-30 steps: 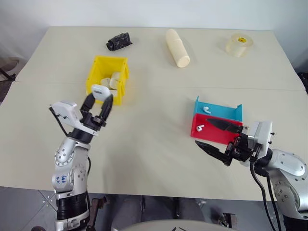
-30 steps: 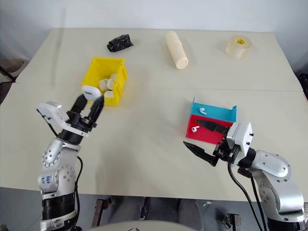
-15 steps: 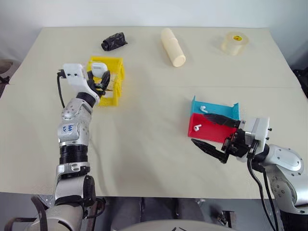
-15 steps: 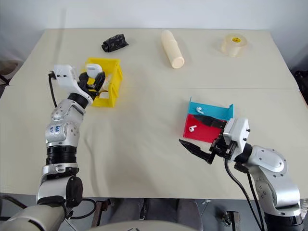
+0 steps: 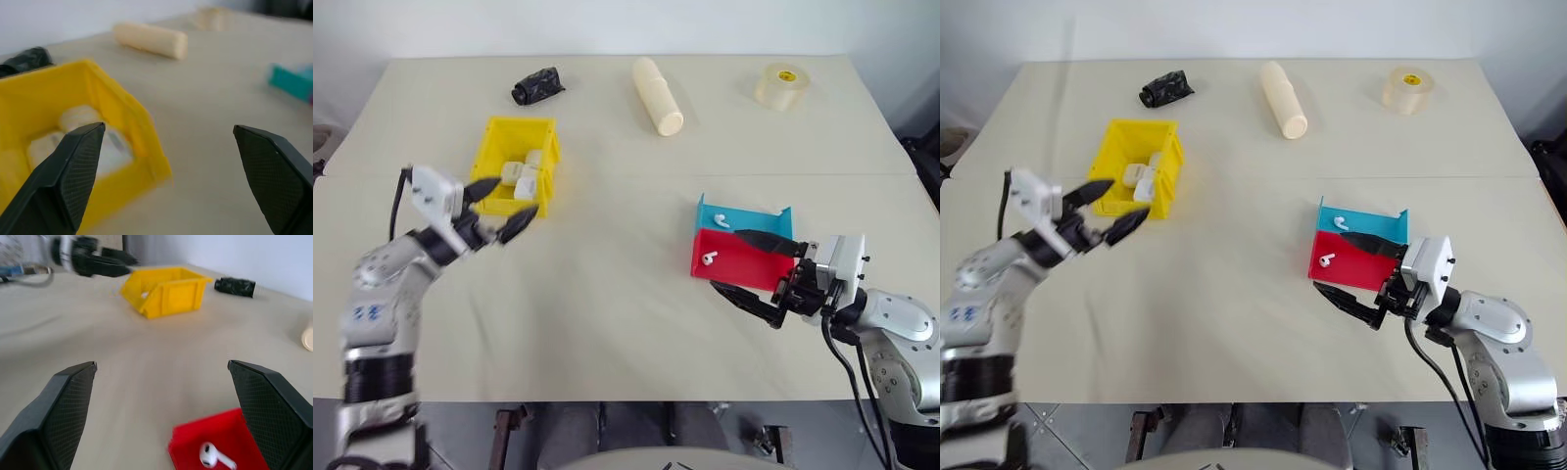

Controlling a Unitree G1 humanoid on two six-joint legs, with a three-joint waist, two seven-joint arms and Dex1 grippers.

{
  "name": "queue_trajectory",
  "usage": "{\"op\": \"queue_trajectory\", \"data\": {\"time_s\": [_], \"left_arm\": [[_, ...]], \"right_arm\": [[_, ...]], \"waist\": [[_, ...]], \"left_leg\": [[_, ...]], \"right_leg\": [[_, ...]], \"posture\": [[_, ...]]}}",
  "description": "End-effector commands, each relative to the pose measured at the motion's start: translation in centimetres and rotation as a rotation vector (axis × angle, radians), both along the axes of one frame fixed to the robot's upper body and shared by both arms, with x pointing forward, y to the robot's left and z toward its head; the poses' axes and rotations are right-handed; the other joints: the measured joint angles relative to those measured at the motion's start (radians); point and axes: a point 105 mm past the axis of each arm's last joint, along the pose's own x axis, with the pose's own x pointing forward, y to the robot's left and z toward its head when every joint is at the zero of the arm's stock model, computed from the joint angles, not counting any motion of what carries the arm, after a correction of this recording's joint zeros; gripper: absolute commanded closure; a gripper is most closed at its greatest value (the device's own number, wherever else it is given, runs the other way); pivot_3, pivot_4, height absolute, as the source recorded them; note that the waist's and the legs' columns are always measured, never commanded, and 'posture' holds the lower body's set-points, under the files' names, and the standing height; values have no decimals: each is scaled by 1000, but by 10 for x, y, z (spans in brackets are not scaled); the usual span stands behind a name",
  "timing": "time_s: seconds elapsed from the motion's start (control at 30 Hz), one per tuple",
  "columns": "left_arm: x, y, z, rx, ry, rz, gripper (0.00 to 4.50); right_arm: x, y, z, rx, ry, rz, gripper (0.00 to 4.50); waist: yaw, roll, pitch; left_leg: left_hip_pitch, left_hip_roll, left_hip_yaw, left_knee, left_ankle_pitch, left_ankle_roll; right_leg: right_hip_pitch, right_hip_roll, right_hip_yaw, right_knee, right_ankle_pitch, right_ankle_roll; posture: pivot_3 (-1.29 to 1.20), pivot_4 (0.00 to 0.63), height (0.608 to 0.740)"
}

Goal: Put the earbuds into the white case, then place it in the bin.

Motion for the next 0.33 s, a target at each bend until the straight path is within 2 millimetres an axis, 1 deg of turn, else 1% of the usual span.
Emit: {"op": "queue_trajectory", "data": {"time_s": [0.03, 0.13, 0.23, 0.33], "left_arm": [[-27, 3, 7, 111, -37, -104, 24], [-38, 3, 1, 151, -27, -150, 24], [-40, -1, -7, 206, -39, -171, 24], [-43, -7, -13, 219, -39, -198, 24]], "right_arm": [[0, -12, 6, -38, -27, 16, 0], [3, -20, 2, -72, -7, 21, 0], [5, -26, -1, -89, -5, 14, 0], [7, -30, -1, -97, -9, 2, 0]], "waist": [[5, 0, 0], [23, 0, 0], [28, 0, 0], [25, 0, 0]], "left_leg": [[0, 0, 0, 0, 0, 0], [0, 0, -1, 1, 0, 0], [0, -1, -1, 1, 0, 1], [0, -1, 0, 1, 0, 1]], "right_leg": [[1, 0, 0, -3, 0, 0], [2, -1, -1, -3, 0, 0], [3, -2, -1, -3, 0, 0], [2, -1, -1, -3, 0, 0]], "posture": [[0, 150, 740], [0, 150, 740], [0, 150, 740], [0, 150, 740]]}}
